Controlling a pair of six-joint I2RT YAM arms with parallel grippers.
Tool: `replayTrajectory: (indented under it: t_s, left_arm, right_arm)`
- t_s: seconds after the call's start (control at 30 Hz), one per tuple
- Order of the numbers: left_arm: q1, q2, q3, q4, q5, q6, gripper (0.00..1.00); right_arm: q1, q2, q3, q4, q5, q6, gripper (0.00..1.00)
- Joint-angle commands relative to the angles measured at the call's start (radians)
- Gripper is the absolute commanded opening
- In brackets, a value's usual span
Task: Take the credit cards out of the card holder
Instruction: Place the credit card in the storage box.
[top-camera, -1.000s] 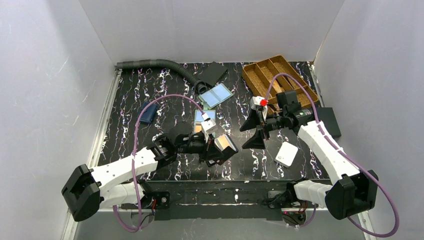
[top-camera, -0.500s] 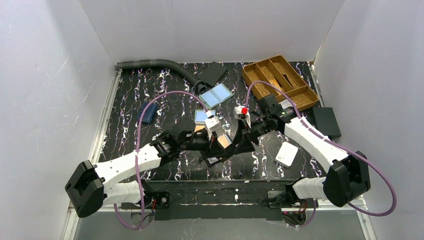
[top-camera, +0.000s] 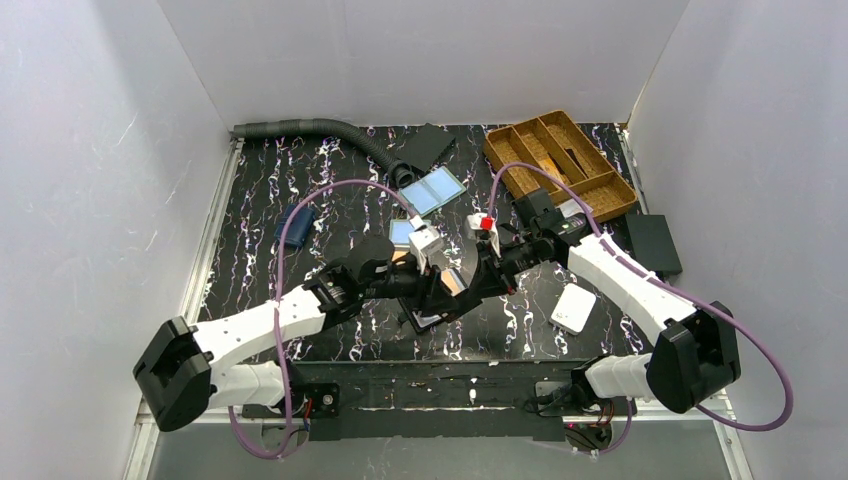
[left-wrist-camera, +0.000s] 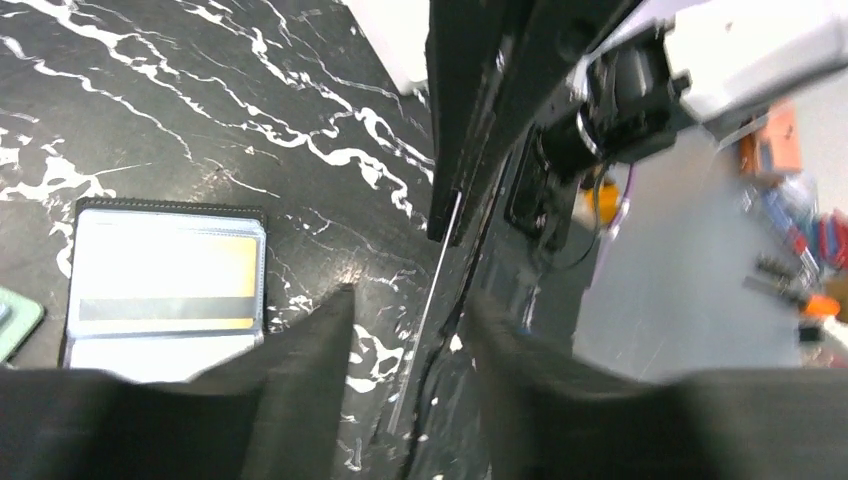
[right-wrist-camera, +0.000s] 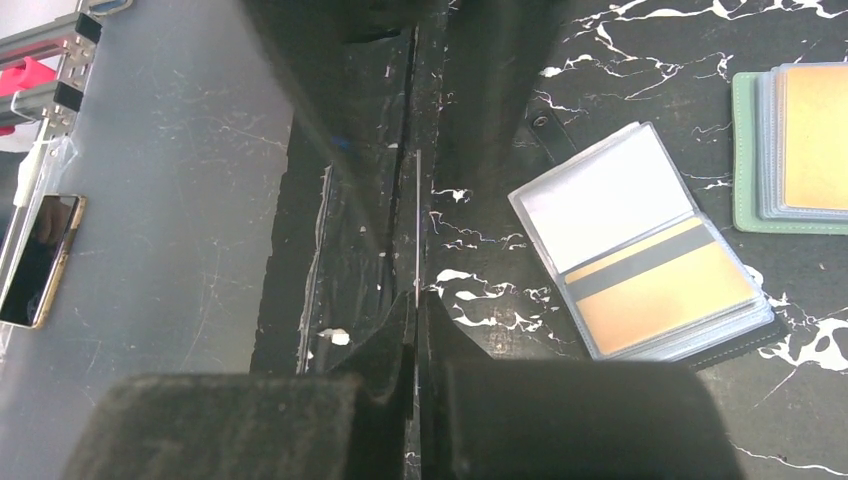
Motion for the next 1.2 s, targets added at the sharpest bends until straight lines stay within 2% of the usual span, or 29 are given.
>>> replayTrajectory:
  t_s: [0.0, 0.07, 0.1, 0.17, 0.27, 0.3, 0.47, 0.67, 0.8, 1.17]
  left_arm:
    - [-0.001, -0.151, -0.05, 0.056, -0.182, -0.098, 0.63]
    - [0.003, -0.236, -0.111, 0.084, -0.284, -0.168, 0.93]
    - [0.006, -0.279, -0.146, 0.099, -0.332, -0.211, 0.98]
    - [0.021, -0.353, -0.208, 0.14, -0.361, -0.281, 0.98]
    - [0.043, -0.416, -0.296, 0.214, -0.366, -0.393, 0.98]
    - [0.045, -0.425, -0.324, 0.248, -0.367, -0.433, 0.98]
    - [0.047, -0.394, -0.425, 0.467, -0.39, -0.595, 0.98]
    - [0.052, -0.268, -0.405, 0.539, -0.387, -0.717, 0.98]
    - [0.055, -0.191, -0.374, 0.598, -0.362, -0.746, 0.98]
    - [0.084, -0.003, -0.307, 0.796, -0.309, -0.825, 0.98]
  right_arm:
    - [-0.046, -0.043, 0.021, 0.001, -0.046, 0.0, 0.01]
    - [-0.09, -0.07, -0.017, 0.085, -0.096, 0.085, 0.01]
    - [-0.117, -0.087, -0.04, 0.144, -0.127, 0.152, 0.01]
    - [-0.173, -0.121, -0.113, 0.356, -0.21, 0.365, 0.01]
    - [-0.237, -0.168, -0.248, 0.881, -0.261, 0.848, 0.01]
    - [-0.25, -0.173, -0.262, 0.96, -0.248, 0.909, 0.01]
    - [-0.293, -0.133, -0.177, 0.794, -0.126, 0.883, 0.01]
    - [-0.298, -0.084, -0.191, 0.906, -0.059, 1.139, 0.01]
    - [-0.298, -0.089, -0.223, 0.997, -0.052, 1.268, 0.01]
    - [-0.298, -0.113, -0.282, 1.088, -0.053, 1.35, 0.01]
